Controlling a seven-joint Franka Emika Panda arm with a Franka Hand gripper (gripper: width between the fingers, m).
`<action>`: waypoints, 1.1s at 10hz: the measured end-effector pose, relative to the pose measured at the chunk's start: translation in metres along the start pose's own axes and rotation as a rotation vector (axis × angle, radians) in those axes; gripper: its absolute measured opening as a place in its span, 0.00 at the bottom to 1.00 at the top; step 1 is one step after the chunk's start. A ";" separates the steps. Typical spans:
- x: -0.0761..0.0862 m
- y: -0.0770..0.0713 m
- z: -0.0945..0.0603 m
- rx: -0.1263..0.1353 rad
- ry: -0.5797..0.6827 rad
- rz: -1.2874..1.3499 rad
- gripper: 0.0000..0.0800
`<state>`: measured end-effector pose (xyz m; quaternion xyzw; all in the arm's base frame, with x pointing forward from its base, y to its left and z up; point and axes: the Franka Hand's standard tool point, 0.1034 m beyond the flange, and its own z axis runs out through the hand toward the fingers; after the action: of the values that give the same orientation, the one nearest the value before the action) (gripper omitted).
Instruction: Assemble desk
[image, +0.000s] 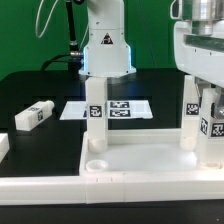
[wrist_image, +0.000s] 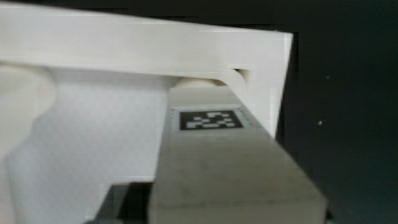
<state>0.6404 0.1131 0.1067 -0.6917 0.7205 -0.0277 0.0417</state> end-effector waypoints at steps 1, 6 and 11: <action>-0.001 0.000 0.000 0.000 0.000 0.034 0.36; -0.007 -0.001 -0.002 0.005 -0.004 -0.403 0.77; -0.013 0.002 0.002 0.017 0.001 -0.784 0.81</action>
Offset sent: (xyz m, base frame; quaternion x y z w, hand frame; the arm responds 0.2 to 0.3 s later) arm 0.0000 0.0000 0.0000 0.0000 0.0000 -0.0650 0.9979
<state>0.6390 0.1263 0.1046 -0.9140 0.4014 -0.0481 0.0333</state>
